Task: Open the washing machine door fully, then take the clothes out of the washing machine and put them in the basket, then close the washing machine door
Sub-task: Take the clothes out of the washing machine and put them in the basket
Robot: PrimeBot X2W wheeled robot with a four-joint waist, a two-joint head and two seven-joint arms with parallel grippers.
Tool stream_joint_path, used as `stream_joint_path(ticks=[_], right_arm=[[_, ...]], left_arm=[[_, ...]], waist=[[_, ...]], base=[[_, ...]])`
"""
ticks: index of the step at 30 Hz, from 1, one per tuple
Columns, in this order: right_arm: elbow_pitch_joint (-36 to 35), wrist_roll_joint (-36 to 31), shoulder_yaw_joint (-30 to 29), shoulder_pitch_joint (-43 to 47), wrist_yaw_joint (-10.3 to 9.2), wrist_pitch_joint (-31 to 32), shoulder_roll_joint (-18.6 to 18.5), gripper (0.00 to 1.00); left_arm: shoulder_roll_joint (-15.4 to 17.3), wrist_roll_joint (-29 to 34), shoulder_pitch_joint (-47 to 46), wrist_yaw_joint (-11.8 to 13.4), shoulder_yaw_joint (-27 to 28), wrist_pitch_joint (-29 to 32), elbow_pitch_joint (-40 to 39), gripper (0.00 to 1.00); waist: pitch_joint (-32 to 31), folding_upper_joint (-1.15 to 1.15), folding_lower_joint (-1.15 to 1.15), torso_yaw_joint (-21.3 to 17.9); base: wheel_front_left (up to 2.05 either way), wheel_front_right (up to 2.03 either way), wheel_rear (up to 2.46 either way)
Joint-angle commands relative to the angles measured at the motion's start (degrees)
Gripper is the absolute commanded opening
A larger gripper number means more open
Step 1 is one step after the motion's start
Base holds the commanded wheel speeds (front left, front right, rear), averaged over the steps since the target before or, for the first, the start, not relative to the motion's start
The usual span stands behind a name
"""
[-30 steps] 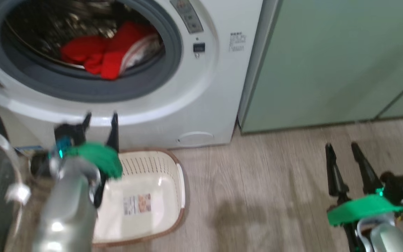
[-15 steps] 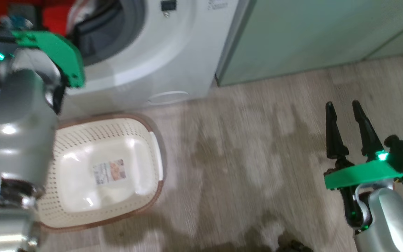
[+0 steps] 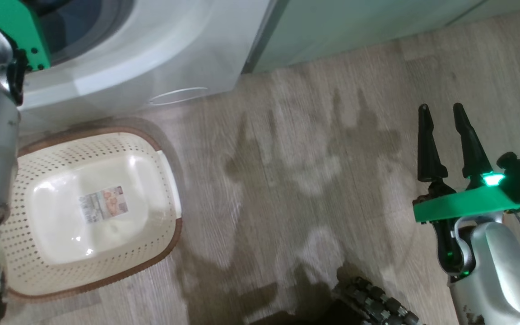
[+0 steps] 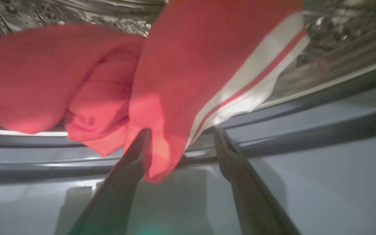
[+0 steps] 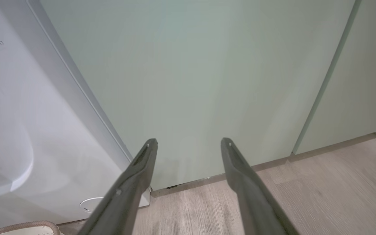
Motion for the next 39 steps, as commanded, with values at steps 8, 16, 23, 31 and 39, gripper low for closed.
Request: stream_joint_path(ticks=[8, 16, 23, 31, 39], right_arm=[[-1.9, 0.6, 1.0, -0.1, -0.04, -0.4, 0.7, 1.0], [-2.1, 0.9, 1.5, -0.1, -0.04, -0.4, 0.5, 1.0], [-2.0, 0.9, 1.3, 0.0, -0.04, -0.4, -0.1, 1.0], [-0.8, 0.8, 0.8, 2.0, -0.04, -0.4, -0.6, 1.0], [0.6, 0.8, 0.6, 5.8, -0.04, -0.4, -1.5, 1.0]], left_arm=[[4.5, 0.6, -2.8, 3.8, 0.1, -0.4, 2.3, 1.0], [5.8, 0.2, -3.2, 6.3, -0.1, -1.3, 4.2, 0.55], [4.6, -0.8, -2.8, 4.4, -0.5, -2.9, 4.7, 0.0], [1.7, -2.4, 2.3, 1.1, -0.9, -7.9, 5.3, 0.0], [-2.2, -2.1, 11.1, -1.1, -3.1, -12.9, 5.6, 0.0]], waist=[[1.5, 0.0, -0.01, -1.7], [2.2, 0.0, -0.01, -1.5], [1.7, 0.0, -0.01, -0.8], [-3.6, 0.0, -0.01, 0.6], [-11.7, 0.0, -0.01, 3.1]], base=[[0.0, 0.0, 0.0], [0.0, 0.0, 0.0], [0.0, 0.0, 0.0], [0.0, 0.0, 0.0], [0.0, 0.0, 0.0]])
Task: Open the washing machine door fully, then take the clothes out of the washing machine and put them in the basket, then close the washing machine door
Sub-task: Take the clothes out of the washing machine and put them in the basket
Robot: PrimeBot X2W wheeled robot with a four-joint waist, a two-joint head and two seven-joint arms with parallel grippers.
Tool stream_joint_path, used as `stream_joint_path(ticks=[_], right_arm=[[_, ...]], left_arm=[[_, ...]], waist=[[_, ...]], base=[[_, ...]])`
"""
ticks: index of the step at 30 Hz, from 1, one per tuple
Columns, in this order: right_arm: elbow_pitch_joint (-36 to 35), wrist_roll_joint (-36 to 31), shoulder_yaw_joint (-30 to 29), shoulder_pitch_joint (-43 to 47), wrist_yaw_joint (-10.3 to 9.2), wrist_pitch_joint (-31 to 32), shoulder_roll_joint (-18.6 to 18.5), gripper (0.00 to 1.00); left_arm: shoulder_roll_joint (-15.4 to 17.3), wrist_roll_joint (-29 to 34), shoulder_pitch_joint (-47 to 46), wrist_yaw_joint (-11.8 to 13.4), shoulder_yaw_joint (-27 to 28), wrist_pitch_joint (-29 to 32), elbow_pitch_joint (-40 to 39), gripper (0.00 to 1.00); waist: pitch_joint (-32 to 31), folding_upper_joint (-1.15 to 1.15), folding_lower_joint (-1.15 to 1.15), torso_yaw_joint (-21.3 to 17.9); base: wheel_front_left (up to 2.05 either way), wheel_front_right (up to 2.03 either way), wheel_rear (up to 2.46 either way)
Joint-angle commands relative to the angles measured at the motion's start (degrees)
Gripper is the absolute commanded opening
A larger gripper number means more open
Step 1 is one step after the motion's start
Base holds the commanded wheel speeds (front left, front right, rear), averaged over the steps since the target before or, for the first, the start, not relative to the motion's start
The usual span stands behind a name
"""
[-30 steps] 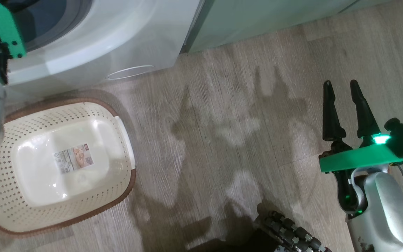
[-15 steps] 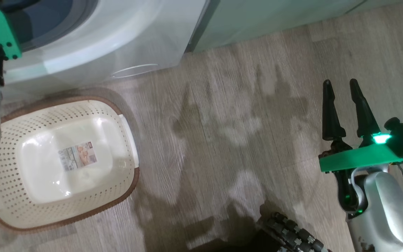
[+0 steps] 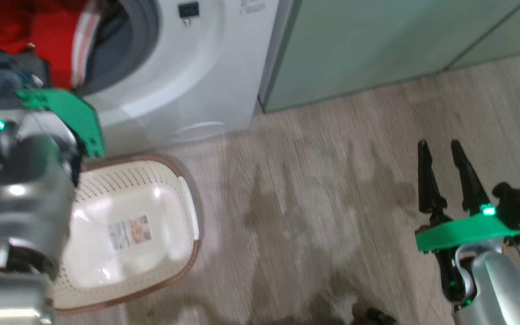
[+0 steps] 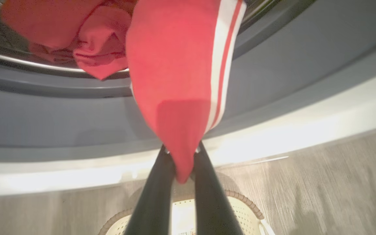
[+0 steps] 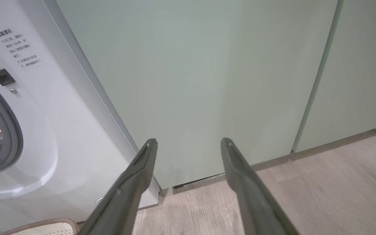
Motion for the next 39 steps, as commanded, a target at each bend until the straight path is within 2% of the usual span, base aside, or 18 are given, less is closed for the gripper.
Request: stream_joint_path(ticks=[1, 12, 18, 26, 39], right_arm=[[-1.2, 0.3, 0.6, 1.2, -0.04, -0.4, -1.0, 1.0], [-0.2, 0.3, 1.2, 5.5, -0.04, -0.4, -2.1, 1.0], [0.0, 0.4, 1.1, 6.5, -0.04, -0.4, -2.1, 1.0], [0.0, 0.7, 1.3, 6.9, -0.04, -0.4, -2.3, 1.0], [-0.5, 1.0, 1.6, 5.2, -0.04, -0.4, -3.1, 1.0]], left_arm=[[1.2, 0.7, 0.7, 0.1, 0.0, -1.2, -1.2, 0.0], [-4.6, 2.3, 13.8, -1.7, -4.7, -6.6, -1.1, 0.0], [-5.8, 1.0, 21.0, -3.5, -5.4, -6.6, -1.0, 0.0], [-6.3, 0.2, 28.6, -3.6, -7.1, -3.4, -0.9, 0.0], [-6.0, -3.0, 31.5, -4.3, -6.4, 4.8, -0.8, 0.0]], waist=[[-3.6, 0.0, 0.0, 1.9], [-12.2, 0.0, 0.0, 6.1], [-13.9, 0.0, 0.0, 7.7], [-14.3, 0.0, 0.0, 9.5], [-10.9, 0.0, 0.0, 8.5]], base=[[0.0, 0.0, 0.0], [0.0, 0.0, 0.0], [0.0, 0.0, 0.0], [0.0, 0.0, 0.0], [0.0, 0.0, 0.0]])
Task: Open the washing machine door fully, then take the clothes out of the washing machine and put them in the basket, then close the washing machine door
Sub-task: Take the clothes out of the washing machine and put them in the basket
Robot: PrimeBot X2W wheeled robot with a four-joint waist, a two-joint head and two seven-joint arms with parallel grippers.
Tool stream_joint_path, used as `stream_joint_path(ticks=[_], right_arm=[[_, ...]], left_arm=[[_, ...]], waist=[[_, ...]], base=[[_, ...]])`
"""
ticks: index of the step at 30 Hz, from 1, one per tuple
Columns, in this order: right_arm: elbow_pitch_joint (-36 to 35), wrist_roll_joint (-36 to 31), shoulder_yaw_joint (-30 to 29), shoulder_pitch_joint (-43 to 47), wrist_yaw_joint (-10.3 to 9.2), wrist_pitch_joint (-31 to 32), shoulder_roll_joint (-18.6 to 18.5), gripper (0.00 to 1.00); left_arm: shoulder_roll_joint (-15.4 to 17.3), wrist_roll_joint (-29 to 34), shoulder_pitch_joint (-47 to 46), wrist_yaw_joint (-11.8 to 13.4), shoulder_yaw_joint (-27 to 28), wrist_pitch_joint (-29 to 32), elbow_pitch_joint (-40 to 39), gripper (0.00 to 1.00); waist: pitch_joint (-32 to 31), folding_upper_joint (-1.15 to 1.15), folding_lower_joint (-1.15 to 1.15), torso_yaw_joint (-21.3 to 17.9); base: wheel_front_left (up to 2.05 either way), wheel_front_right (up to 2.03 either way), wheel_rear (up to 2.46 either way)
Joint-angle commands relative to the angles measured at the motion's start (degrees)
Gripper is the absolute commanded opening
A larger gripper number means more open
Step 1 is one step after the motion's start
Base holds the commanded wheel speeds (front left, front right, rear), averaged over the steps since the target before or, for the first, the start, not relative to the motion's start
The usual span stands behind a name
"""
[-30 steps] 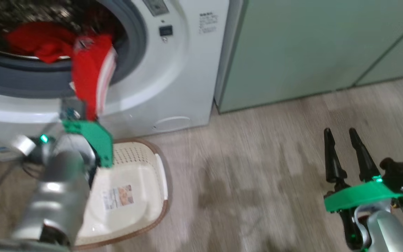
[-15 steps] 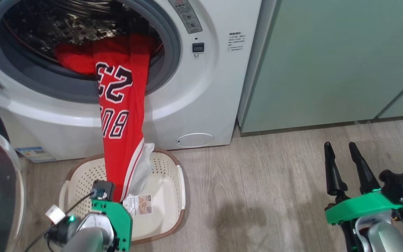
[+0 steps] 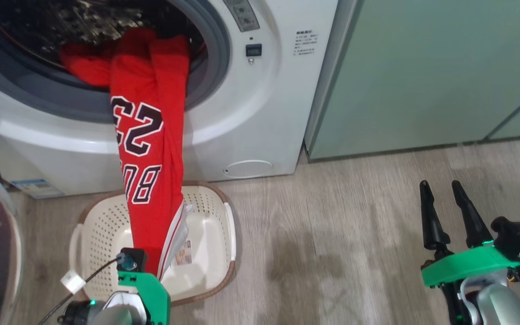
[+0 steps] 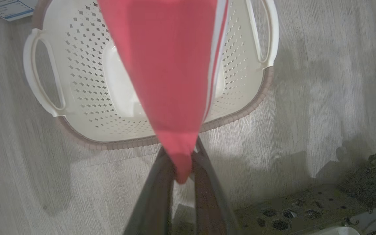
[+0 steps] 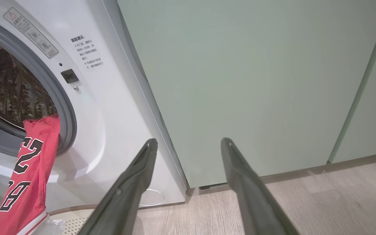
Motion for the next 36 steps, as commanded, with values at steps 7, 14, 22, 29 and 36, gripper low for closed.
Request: stream_joint_path(ticks=[7, 14, 22, 29, 36], right_arm=[[-2.7, 0.3, 0.8, -3.1, -0.04, -0.4, -1.3, 1.0], [-3.0, 0.7, 0.8, -4.6, -0.04, -0.4, -1.4, 1.0], [-2.5, 0.6, 0.3, -4.4, -0.04, -0.4, -1.2, 1.0], [-2.1, 0.7, 0.2, -3.1, -0.04, -0.4, -0.9, 1.0], [-1.5, 0.7, 0.3, -0.8, -0.04, -0.4, -0.4, 1.0]], left_arm=[[2.0, -0.9, -3.3, 1.5, 1.5, -0.2, -0.5, 0.0], [2.9, -2.3, -5.3, 2.5, 2.2, -0.8, -0.5, 0.0], [2.9, -3.6, -4.5, 1.8, 2.4, -3.0, -0.5, 0.75], [2.6, -5.9, -2.6, 0.9, 3.7, -8.5, -0.5, 1.0], [3.8, -7.4, -0.9, -1.0, 4.3, -15.4, -1.6, 1.0]], waist=[[5.3, 0.0, 0.0, -1.0], [8.4, 0.0, 0.0, -2.2], [7.4, 0.0, 0.0, -2.7], [4.1, 0.0, 0.0, -2.2], [-0.6, 0.0, 0.0, -1.7]], base=[[0.0, 0.0, 0.0], [0.0, 0.0, 0.0], [0.0, 0.0, 0.0], [0.0, 0.0, 0.0], [0.0, 0.0, 0.0]])
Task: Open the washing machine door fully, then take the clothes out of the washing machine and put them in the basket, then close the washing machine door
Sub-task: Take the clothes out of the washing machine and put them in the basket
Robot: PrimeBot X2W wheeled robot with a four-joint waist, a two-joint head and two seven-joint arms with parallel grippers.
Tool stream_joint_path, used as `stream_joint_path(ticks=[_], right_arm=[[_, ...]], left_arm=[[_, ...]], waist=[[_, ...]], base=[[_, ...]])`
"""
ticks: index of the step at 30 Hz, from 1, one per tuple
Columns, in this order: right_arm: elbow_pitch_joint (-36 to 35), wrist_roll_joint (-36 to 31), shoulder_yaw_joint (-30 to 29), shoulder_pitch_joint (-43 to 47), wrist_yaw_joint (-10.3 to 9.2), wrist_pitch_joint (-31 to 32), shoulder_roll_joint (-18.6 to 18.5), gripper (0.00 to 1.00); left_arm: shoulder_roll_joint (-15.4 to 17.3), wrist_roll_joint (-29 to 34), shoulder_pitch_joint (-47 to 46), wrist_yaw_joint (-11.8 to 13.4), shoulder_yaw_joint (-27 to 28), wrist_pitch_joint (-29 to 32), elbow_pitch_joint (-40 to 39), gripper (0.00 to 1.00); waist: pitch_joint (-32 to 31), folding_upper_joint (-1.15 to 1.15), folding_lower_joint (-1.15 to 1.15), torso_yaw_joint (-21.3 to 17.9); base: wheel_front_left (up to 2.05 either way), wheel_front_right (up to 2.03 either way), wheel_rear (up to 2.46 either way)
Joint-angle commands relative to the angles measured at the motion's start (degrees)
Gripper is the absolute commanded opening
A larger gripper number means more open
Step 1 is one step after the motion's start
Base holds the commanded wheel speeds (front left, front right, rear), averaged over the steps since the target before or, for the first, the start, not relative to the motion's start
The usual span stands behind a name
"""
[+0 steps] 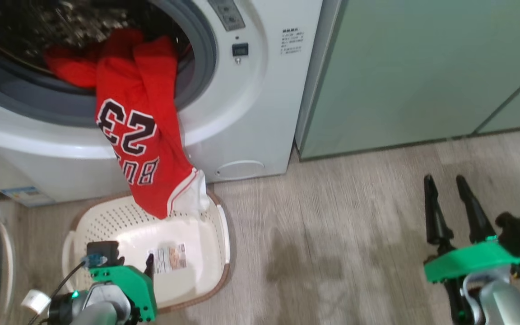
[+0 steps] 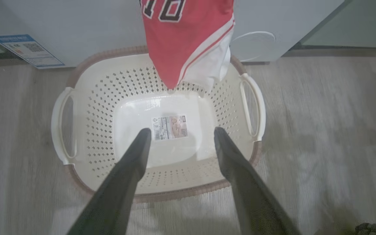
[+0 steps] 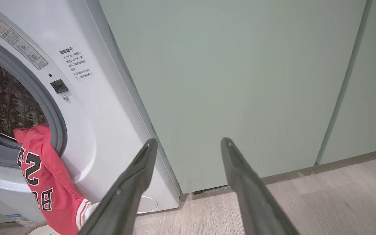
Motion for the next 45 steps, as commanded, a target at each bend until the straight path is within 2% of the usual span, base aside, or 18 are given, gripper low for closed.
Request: stream_joint_path(ticks=[1, 5, 12, 18, 22, 27, 35, 41, 45], right_arm=[[-1.4, 0.3, 0.9, 0.5, -0.04, -0.4, -0.2, 1.0], [-1.4, 0.1, 1.0, 1.9, -0.04, -0.4, 0.1, 1.0], [-2.0, -0.4, 0.7, 4.5, -0.04, -0.4, 0.5, 1.0], [-2.3, -0.5, 0.2, 5.5, -0.04, -0.4, 0.6, 1.0], [-2.4, -0.5, -0.1, 5.7, -0.04, -0.4, 0.7, 1.0], [-2.5, -0.5, -0.1, 5.6, -0.04, -0.4, 0.7, 1.0], [-2.7, -0.3, 0.3, 4.4, -0.04, -0.4, 0.4, 1.0], [-3.0, -0.2, 1.0, 2.2, -0.04, -0.4, 0.4, 1.0], [-3.5, 0.0, 1.2, -0.6, -0.04, -0.4, 0.4, 1.0]], left_arm=[[2.1, -0.5, 0.0, -0.2, 1.9, -1.1, -1.3, 1.0], [3.4, -0.8, 1.5, -0.8, 2.1, -2.2, -4.9, 1.0], [5.5, -0.1, 9.5, -0.6, 6.6, -2.2, -23.7, 1.0], [4.7, 1.1, 16.7, 0.6, 12.5, -2.2, -38.0, 1.0], [4.2, 1.9, 19.2, 0.5, 13.6, -2.3, -42.1, 1.0], [4.2, 2.1, 18.6, 1.4, 13.5, -1.0, -43.1, 1.0], [3.8, 0.2, 10.4, 1.9, 11.3, 13.6, -45.9, 1.0], [4.2, 1.4, 0.7, 5.4, 9.4, 25.2, -46.4, 1.0], [5.3, 2.0, -7.3, 6.6, 8.7, 29.8, -45.6, 1.0]], waist=[[-1.7, 0.0, 0.0, 0.2], [-4.3, 0.0, 0.0, 0.3], [-7.8, 0.0, 0.0, 0.4], [-8.8, 0.0, 0.0, 0.6], [-9.0, 0.0, 0.0, 0.9], [-8.9, 0.0, 0.0, 1.4], [-6.4, 0.0, 0.0, 1.4], [-2.0, 0.0, 0.0, -0.3], [2.6, 0.0, 0.0, -1.9]], base=[[0.0, 0.0, 0.0], [0.0, 0.0, 0.0], [0.0, 0.0, 0.0], [0.0, 0.0, 0.0], [0.0, 0.0, 0.0], [0.0, 0.0, 0.0], [0.0, 0.0, 0.0], [0.0, 0.0, 0.0], [0.0, 0.0, 0.0]])
